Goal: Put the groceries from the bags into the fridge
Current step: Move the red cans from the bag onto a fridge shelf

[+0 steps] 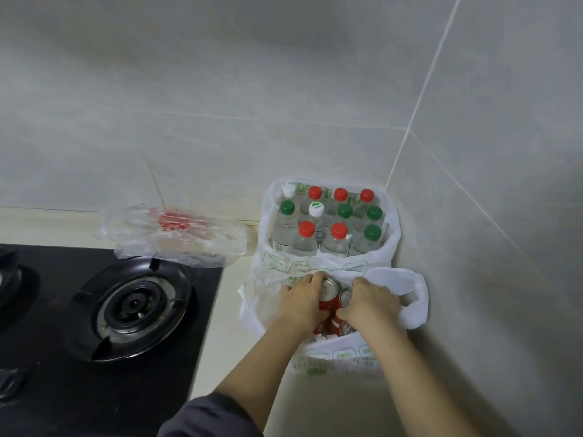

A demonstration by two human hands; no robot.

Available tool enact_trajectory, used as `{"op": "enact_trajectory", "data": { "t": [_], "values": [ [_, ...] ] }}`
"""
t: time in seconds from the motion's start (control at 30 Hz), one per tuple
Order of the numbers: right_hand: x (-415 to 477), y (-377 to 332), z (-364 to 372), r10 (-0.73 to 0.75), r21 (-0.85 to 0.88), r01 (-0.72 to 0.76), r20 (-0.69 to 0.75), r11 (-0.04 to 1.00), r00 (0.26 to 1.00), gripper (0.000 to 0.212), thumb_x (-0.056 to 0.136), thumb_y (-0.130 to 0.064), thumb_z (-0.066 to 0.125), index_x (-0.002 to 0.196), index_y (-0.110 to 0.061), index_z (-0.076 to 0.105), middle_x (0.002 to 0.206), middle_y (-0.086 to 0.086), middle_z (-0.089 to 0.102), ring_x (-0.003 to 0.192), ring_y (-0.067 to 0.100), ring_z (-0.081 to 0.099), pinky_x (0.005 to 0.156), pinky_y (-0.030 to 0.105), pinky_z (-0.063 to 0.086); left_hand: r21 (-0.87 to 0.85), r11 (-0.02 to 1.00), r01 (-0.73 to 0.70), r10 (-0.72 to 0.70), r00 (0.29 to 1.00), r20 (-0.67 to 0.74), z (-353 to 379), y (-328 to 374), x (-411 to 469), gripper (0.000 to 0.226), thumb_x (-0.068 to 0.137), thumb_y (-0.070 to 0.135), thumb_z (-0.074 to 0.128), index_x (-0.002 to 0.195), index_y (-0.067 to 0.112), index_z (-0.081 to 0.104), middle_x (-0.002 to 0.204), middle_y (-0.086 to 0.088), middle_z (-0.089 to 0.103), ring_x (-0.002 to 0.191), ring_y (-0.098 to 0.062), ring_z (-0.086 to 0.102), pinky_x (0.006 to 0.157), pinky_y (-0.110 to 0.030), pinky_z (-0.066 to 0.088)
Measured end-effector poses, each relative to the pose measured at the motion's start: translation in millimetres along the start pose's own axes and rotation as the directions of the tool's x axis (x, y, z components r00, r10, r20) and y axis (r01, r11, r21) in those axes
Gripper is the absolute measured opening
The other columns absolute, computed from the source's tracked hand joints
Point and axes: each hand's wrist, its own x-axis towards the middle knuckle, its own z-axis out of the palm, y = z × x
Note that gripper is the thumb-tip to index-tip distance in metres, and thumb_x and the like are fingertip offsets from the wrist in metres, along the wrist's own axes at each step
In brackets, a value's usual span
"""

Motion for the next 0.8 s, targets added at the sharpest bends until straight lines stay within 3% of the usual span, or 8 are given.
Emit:
{"op": "enact_trajectory", "data": {
  "t": [0.23,0.43,0.63,0.8],
  "values": [
    [-4,7,-3,-0.078,0.031,0.081,-0.093,0.996,0.993,0.042,0.069,-0.043,0.068,0.106,-0.027,0.056,0.095,-0.006,0.066,0.095,0.021,0.062,0.082,0.035,0.045,-0.059,0.998,0.017,-0.024,0.993,-0.12,0,-3,-13,0.054,0.078,0.04,0.067,0.125,0.024,0.044,0.118,0.004,0.06,0.105,-0.024,0.061,0.081,-0.036,0.042],
    [-37,-12,-47,-0.234,0.093,0.277,-0.324,0.956,0.917,0.036,0.072,-0.045,0.066,0.099,-0.025,0.055,0.096,-0.003,0.066,0.096,0.024,0.06,0.075,0.034,0.044,-0.239,0.971,0.031,-0.112,0.936,-0.335,-61,-1,-54,0.061,0.071,0.034,0.075,0.123,0.024,0.045,0.111,0.007,0.064,0.097,-0.02,0.062,0.07,-0.03,0.046],
    [-87,-66,-98,-0.409,0.269,0.545,-0.427,0.794,0.806,0.037,0.069,-0.042,0.072,0.099,-0.024,0.059,0.09,-0.003,0.065,0.086,0.025,0.063,0.062,0.03,0.046,-0.325,0.943,0.076,-0.245,0.819,-0.519,-148,-19,-130,0.067,0.062,0.035,0.077,0.122,0.032,0.047,0.11,0.012,0.065,0.096,-0.017,0.063,0.076,-0.034,0.051],
    [-126,-129,-90,-0.587,0.321,0.702,-0.391,0.635,0.709,0.04,0.068,-0.037,0.073,0.102,-0.018,0.062,0.096,0.002,0.067,0.089,0.027,0.061,0.07,0.034,0.051,-0.381,0.909,0.169,-0.384,0.693,-0.61,-177,-53,-209,0.058,0.067,0.034,0.077,0.118,0.038,0.05,0.106,0.02,0.061,0.096,-0.005,0.06,0.083,-0.029,0.05]
  ]
}}
